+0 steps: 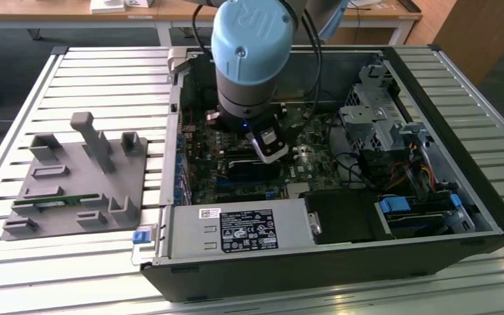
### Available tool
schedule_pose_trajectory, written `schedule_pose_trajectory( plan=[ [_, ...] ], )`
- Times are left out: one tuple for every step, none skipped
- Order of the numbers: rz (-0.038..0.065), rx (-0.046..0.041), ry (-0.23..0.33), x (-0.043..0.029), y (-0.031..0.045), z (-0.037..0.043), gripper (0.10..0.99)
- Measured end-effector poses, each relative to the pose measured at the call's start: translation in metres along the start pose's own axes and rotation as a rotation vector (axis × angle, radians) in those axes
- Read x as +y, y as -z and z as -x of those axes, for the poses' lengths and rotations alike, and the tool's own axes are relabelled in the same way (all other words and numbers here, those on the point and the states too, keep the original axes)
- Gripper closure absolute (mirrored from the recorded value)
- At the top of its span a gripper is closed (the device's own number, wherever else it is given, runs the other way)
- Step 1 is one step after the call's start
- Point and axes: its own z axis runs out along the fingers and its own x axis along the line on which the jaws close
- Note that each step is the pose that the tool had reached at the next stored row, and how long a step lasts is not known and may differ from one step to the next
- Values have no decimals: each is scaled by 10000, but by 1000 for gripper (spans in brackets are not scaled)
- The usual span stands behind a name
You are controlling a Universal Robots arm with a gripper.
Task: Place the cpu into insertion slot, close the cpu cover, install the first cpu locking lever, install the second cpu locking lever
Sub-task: 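Install the second cpu locking lever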
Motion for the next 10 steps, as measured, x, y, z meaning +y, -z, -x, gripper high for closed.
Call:
schedule_pose_trajectory(
  plan=[
    [0, -2, -4, 13, 28, 0, 980],
    [-2, -4, -8, 27, 57, 0, 980],
    [-1, -5, -10, 41, 87, 0, 980],
    [-1, -6, -11, 54, 114, 0, 980],
    [-2, -6, -12, 65, 138, 0, 980],
    [0, -7, -14, 75, 159, 0, 980],
    [-1, -8, -15, 84, 178, 0, 980],
    [-1, -8, -16, 93, 197, 0, 980],
    [0, -8, -16, 97, 207, 0, 980],
    [1, -9, -16, 98, 208, 0, 980]
  ],
)
